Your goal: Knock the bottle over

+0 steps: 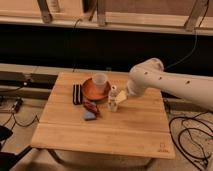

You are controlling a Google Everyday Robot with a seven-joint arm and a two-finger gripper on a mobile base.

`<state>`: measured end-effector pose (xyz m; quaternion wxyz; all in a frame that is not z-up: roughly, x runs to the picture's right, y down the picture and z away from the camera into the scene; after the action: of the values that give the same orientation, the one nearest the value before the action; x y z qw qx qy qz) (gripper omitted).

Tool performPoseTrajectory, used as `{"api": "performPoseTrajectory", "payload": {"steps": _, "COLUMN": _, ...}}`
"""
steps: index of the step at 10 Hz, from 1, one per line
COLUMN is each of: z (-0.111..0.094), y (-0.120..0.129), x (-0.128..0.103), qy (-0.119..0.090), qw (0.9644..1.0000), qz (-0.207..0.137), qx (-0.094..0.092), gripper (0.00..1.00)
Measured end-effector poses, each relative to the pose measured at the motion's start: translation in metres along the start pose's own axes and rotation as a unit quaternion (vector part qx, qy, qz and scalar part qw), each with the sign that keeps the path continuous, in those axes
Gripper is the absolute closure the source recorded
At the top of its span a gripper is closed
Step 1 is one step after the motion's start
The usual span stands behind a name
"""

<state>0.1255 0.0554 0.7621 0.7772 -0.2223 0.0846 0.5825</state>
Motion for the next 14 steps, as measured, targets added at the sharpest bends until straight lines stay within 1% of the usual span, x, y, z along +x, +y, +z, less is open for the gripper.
{"api": "performPoseTrajectory", "payload": {"steps": 8, "z": 0.0000, "y": 0.0000, "x": 0.0000, "qy": 0.000, "qw": 1.0000, "qz": 0.000, "qx": 0.000, "gripper": 0.20}}
{"api": "performPoseTrajectory", "payload": {"steps": 9, "z": 0.0000, "y": 0.0000, "x": 0.0000, "qy": 0.000, "qw": 1.0000, "qz": 0.000, "qx": 0.000, "gripper": 0.22}}
{"api": "performPoseTrajectory", "payload": {"steps": 10, "z": 0.0000, "y": 0.0000, "x": 0.0000, "qy": 0.000, "qw": 1.0000, "qz": 0.000, "qx": 0.000, "gripper": 0.29}}
{"api": "performPoseTrajectory", "payload": {"steps": 11, "z": 0.0000, "y": 0.0000, "x": 0.0000, "qy": 0.000, "qw": 1.0000, "qz": 0.000, "qx": 0.000, "gripper": 0.41}}
{"api": "performPoseTrajectory", "payload": {"steps": 13, "z": 0.0000, "y": -0.0001, "x": 0.0000, "qy": 0.000, "qw": 1.0000, "qz": 0.000, "qx": 0.000, "gripper": 0.57}}
{"api": "performPoseTrajectory", "payload": {"steps": 14, "z": 0.0000, "y": 0.0000, "x": 0.0000, "qy": 0.000, "qw": 1.0000, "qz": 0.000, "qx": 0.000, "gripper": 0.67}}
